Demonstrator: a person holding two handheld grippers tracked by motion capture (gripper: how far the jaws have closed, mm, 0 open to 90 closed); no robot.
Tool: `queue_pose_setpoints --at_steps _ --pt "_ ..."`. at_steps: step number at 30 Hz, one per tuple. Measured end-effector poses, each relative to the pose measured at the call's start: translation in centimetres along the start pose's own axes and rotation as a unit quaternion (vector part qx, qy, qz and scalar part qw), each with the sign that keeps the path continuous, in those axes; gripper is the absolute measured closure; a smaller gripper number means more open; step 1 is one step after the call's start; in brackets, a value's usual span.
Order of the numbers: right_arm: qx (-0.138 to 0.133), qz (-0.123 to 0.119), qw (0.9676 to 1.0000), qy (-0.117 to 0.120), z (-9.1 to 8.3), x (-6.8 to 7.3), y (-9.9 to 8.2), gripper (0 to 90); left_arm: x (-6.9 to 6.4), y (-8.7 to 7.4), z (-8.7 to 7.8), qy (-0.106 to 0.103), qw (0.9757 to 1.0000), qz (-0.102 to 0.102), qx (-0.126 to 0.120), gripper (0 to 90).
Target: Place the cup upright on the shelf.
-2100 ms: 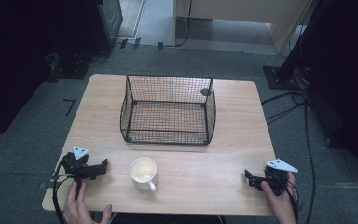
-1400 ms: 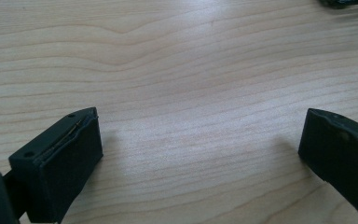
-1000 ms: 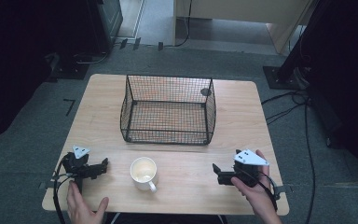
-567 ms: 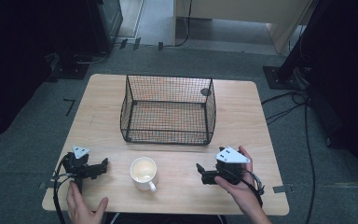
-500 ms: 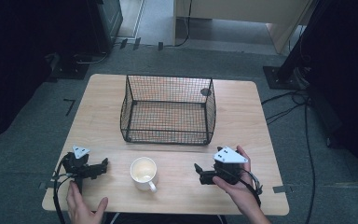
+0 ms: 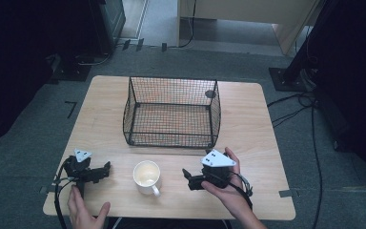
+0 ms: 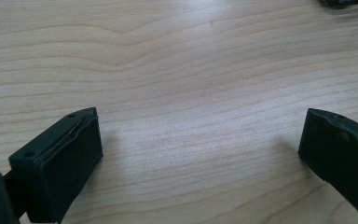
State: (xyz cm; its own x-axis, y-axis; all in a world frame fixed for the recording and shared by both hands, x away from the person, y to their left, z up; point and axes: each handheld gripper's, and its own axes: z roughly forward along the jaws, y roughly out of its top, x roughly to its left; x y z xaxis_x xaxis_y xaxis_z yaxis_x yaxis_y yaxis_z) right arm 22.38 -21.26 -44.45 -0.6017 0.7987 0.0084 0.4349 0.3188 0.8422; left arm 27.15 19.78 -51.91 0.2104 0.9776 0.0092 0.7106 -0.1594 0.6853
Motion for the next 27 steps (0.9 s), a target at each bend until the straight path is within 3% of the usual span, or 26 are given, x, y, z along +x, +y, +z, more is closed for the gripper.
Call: queue_pose_setpoints --at_steps 13,27 --pt "-0.002 -0.018 0.9994 0.031 1.9 3.1 1.2 0.0 0.0 0.0 0.0 0.000 1.0000 0.002 0.000 0.0" --pt "-0.002 -0.016 0.9975 0.068 3.1 5.3 1.6 0.0 0.0 0.0 0.0 0.000 1.0000 0.002 0.000 0.0"
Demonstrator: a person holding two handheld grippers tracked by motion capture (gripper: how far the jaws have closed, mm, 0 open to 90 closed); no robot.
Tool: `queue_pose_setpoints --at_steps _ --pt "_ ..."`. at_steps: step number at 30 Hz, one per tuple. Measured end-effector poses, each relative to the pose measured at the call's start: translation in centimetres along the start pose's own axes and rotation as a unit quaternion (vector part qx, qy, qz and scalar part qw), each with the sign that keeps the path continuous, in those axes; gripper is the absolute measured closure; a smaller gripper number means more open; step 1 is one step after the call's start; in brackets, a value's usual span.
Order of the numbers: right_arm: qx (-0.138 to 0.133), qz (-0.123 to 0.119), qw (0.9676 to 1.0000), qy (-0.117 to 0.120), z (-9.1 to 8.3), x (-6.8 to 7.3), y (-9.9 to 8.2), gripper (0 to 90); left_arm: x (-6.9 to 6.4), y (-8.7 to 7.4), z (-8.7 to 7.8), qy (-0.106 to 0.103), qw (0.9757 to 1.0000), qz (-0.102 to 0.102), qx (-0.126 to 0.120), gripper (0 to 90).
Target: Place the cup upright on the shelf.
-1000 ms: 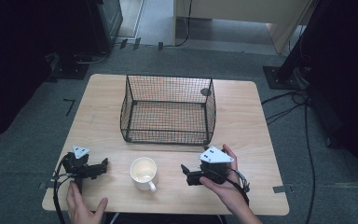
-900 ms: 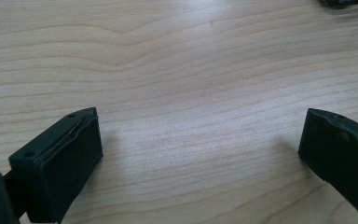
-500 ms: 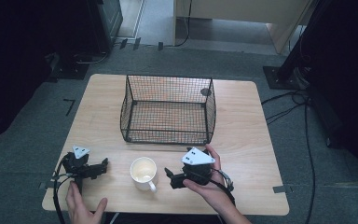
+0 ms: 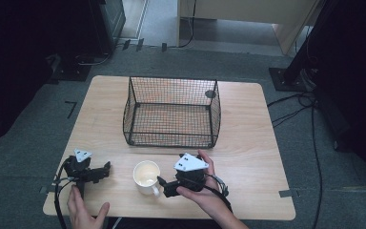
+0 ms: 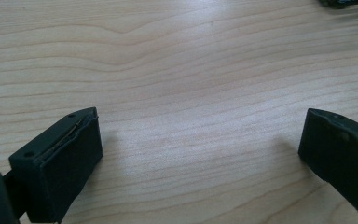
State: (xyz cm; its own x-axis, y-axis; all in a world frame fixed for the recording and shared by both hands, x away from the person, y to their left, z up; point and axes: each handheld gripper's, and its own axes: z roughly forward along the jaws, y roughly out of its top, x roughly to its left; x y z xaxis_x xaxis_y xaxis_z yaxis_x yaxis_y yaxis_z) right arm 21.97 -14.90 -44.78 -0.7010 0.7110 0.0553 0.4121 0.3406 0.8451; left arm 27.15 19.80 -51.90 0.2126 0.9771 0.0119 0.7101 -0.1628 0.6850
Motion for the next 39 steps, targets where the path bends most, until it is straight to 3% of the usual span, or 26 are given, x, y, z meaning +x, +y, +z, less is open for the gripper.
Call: queue_pose_setpoints --at_steps 7,20,31,39 --pt "-0.004 0.002 0.9997 0.025 1.2 1.3 0.3 0.0 0.0 0.0 0.0 0.000 1.0000 -0.001 -0.001 0.0" --pt "-0.003 0.009 0.9988 0.047 3.2 3.1 0.3 0.0 0.0 0.0 0.0 0.000 1.0000 -0.001 -0.001 0.0" --pt "0.019 -0.008 0.9990 0.039 4.9 4.1 -0.5 0.0 0.0 0.0 0.0 0.000 1.0000 -0.001 -0.001 0.0" --pt "0.019 -0.013 0.9995 0.022 5.8 4.6 -1.3 7.6 0.0 0.0 0.0 0.000 1.0000 -0.001 -0.001 0.0"
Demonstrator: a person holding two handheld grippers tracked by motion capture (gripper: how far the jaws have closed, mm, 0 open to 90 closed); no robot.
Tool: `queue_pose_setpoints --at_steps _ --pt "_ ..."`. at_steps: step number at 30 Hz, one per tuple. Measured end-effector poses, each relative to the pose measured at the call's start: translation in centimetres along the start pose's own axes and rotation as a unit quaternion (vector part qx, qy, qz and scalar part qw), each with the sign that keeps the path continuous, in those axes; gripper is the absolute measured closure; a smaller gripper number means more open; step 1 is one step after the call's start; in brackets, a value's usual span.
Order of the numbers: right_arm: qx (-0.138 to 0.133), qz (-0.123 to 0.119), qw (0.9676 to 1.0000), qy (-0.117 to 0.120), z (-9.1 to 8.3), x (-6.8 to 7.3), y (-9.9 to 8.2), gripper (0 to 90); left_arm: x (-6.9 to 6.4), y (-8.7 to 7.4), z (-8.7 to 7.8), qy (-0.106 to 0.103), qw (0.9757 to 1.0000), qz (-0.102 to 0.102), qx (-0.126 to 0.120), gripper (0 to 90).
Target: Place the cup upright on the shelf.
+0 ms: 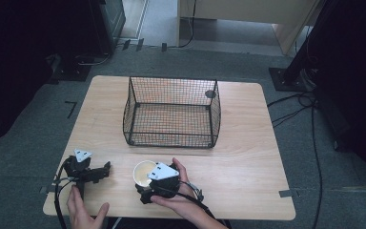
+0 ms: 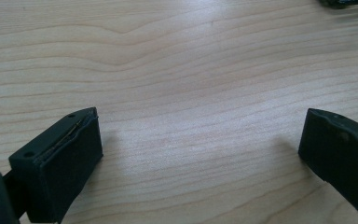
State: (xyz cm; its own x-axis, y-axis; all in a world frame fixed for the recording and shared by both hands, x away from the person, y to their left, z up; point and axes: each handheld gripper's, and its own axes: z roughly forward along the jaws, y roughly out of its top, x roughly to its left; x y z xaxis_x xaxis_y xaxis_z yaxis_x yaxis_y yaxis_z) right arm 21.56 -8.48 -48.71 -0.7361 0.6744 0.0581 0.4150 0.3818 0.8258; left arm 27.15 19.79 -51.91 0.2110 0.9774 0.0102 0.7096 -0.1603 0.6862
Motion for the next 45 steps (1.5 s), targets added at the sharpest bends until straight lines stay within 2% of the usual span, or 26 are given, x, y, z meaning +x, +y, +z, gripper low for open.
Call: queue_pose_setpoints --at_steps 9,13,16,22,30,45 --pt "0.009 -0.002 1.0000 -0.003 0.7 0.1 -0.5 8.3 0.0 0.0 0.0 0.000 1.0000 0.001 0.001 0.0" --pt "-0.001 -0.006 1.0000 -0.001 0.7 0.0 -0.7 9.1 0.0 0.0 0.0 0.000 1.0000 0.001 0.001 0.0" --pt "-0.004 -0.022 0.9997 0.002 0.5 0.1 -0.8 9.4 0.0 0.0 0.0 0.000 1.0000 0.001 0.001 0.0" --pt "-0.010 -0.038 0.9992 0.001 0.3 0.4 -0.9 9.5 0.0 0.0 0.0 0.000 1.0000 0.001 0.001 0.0" --pt "-0.024 -0.025 0.9994 -0.001 -0.4 0.1 -0.3 9.5 0.0 0.0 0.0 0.000 1.0000 0.000 0.000 0.0" --pt "-0.047 -0.027 0.9985 -0.012 -1.9 -0.5 1.5 9.5 0.0 0.0 0.0 0.000 1.0000 0.000 0.000 0.0"
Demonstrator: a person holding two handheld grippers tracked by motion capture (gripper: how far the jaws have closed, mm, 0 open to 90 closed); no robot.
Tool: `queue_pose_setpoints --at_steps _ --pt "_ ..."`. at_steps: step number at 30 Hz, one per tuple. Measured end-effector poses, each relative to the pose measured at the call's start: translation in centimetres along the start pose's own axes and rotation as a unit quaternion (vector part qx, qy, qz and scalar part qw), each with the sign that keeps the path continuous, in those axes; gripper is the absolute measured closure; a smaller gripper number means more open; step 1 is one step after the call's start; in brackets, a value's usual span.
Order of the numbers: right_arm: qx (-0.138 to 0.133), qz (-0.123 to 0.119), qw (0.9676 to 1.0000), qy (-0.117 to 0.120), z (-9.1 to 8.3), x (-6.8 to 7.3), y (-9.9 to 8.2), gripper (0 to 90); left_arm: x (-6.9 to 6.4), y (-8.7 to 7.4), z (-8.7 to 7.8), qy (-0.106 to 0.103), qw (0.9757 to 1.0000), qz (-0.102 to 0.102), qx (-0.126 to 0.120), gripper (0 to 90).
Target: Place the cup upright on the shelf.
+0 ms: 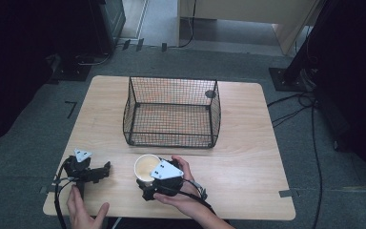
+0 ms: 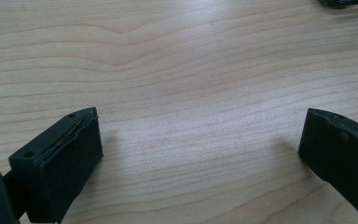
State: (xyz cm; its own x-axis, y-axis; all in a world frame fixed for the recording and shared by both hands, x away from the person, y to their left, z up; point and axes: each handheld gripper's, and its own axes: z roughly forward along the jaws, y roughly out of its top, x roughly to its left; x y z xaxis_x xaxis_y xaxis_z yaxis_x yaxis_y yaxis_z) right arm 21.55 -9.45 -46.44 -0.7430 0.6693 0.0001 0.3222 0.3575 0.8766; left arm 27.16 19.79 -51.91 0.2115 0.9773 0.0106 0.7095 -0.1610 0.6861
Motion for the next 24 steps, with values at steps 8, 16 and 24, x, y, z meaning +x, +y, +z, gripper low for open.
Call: queue_pose_setpoints --at_steps 8,16,24 --pt "-0.012 0.001 0.9999 -0.005 -0.5 -0.4 1.0 9.5 0.0 0.0 0.0 0.000 1.0000 0.000 0.000 0.0" --pt "-0.026 0.005 0.9996 -0.014 -1.1 -1.2 1.7 9.5 0.0 0.0 0.0 0.000 1.0000 0.001 0.001 0.0" --pt "-0.045 0.011 0.9987 -0.023 -2.1 -2.2 2.8 9.5 0.0 0.0 0.0 0.000 1.0000 0.001 0.001 0.0"
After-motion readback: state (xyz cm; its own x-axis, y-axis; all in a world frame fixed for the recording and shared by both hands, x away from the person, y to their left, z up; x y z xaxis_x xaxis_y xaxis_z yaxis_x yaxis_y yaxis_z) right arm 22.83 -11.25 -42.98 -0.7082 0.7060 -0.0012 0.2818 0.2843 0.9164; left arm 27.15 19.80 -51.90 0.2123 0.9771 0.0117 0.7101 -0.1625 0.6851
